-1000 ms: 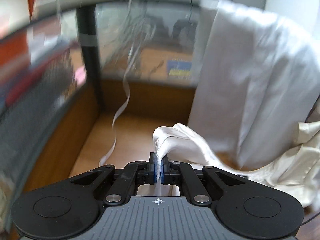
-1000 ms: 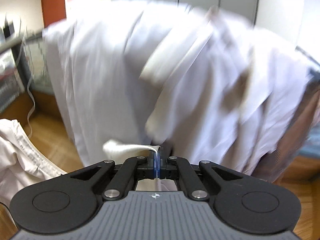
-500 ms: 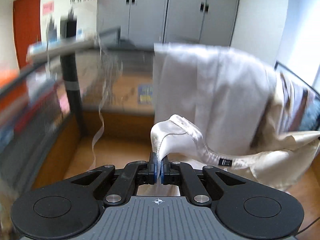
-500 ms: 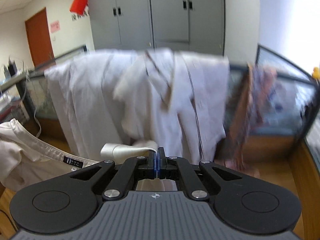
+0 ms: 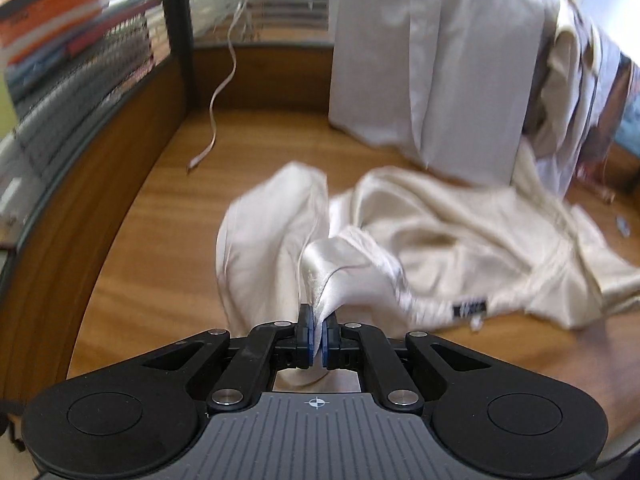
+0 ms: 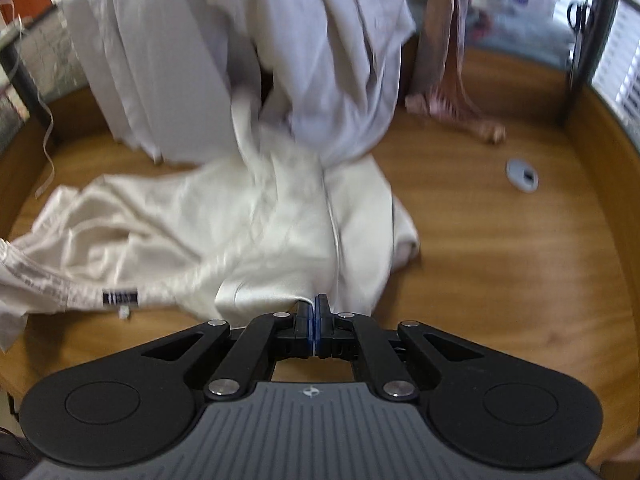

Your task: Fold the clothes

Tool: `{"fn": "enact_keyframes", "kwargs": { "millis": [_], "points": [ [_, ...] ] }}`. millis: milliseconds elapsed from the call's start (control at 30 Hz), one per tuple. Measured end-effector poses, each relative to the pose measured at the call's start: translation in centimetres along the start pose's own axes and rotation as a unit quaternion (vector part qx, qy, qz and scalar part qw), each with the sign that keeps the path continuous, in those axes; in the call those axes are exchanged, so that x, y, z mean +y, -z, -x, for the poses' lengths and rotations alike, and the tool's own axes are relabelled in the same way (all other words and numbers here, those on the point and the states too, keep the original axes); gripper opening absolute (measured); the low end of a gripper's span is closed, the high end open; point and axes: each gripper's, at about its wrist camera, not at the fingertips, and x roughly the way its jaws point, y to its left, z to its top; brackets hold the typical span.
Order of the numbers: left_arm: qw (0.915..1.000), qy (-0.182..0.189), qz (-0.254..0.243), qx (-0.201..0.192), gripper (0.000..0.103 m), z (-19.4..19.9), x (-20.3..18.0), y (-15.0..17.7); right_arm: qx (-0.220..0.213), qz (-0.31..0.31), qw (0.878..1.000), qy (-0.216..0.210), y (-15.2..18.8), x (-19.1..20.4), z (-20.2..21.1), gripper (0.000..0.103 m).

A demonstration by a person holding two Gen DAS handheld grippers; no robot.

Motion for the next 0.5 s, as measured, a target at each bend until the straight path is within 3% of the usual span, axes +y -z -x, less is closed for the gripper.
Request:
{"fn": "enact_keyframes", "kwargs": {
  "millis": [167,267,300,333,400,500],
  "points": [
    [0.9999,0.0,0.007,0.014,0.011,-0.5,0.5,1.9,0.013,0.016,1.0,-0.001,0.7,1.5,-0.6,0.002],
    [0.9999,0.0,-0.001,0.011,0.029,-0.4,0.6,2.4,0.022,0.026,0.999,-0.001,1.1,2.3,-1.0,0.004],
    [1.0,0.002,-0.005,0.006,0.036,-0.2,0.7,2.4,0.024,0.029,0.999,-0.001,1.2,2.6,-1.1,0.01],
    [1.0,0.003,-0.009,0.001,0.044,0.0,0.7,2.5,0.027,0.032,0.999,-0.001,1.4,2.9,-1.2,0.023],
    [0.9998,0.011,-0.013,-0.014,0.05,0.5,0.9,2.4,0.031,0.039,0.999,-0.002,1.6,3.5,-1.5,0.04],
    [0.9994,0.018,-0.017,-0.026,0.056,0.3,1.5,1.9,0.02,0.049,0.998,-0.014,0.4,5.3,-1.7,0.041]
  ]
}}
